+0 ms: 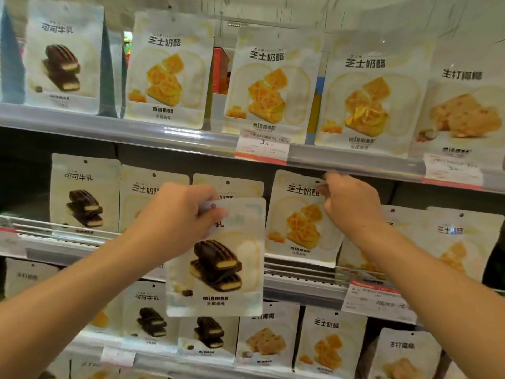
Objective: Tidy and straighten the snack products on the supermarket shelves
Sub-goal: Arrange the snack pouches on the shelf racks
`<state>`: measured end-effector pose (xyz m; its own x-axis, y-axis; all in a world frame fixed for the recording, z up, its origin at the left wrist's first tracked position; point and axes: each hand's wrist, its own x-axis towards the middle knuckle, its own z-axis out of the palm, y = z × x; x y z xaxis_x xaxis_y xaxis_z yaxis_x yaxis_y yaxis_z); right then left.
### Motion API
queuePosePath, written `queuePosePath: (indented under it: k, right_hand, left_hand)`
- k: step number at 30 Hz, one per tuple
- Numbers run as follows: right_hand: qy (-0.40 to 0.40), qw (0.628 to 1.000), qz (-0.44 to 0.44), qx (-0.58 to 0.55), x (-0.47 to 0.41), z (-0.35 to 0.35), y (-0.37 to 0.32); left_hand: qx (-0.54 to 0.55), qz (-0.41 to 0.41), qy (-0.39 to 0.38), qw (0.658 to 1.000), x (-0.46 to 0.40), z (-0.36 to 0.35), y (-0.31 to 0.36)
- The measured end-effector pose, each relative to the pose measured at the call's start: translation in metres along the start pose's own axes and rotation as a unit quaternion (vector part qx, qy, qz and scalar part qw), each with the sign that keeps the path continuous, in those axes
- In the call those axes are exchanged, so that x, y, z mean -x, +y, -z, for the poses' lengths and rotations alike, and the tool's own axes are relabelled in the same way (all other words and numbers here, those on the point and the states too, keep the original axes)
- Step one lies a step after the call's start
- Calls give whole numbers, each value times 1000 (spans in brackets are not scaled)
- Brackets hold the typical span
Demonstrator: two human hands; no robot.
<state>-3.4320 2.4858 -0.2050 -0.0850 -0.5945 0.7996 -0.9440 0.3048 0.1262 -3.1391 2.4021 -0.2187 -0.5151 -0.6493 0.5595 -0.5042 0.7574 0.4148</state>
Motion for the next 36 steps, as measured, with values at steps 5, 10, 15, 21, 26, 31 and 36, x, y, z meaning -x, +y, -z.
queuePosePath:
  k: [5,10,15,21,26,31,36]
  right_hand:
    - [-84,994,-72,-1,-13,-8,3]
    - [-205,975,-84,17,-17,-9,1]
    - [-318,940,-110,50,-17,-15,3]
    - [-335,933,-122,42,-21,-19,4]
    - [-331,936,-115,37,-20,-20,4]
    - [-271,960,-66,18,-9,-16,8]
    - [-216,976,-27,-33,-2,-6,7]
  left_hand:
    - [6,-13,-16,1000,-12,-8,5]
    - [9,-21,-19,1000,-22,-19,10]
    - [4,-19,-26,999,-26,-25,13]
    - [5,-20,-27,999,-27,-27,16]
    - [11,-18,-32,999,-26,-31,16]
    - [12,-15,-39,999,-26,-35,16]
    - [11,-10,-42,999,-25,-40,19]
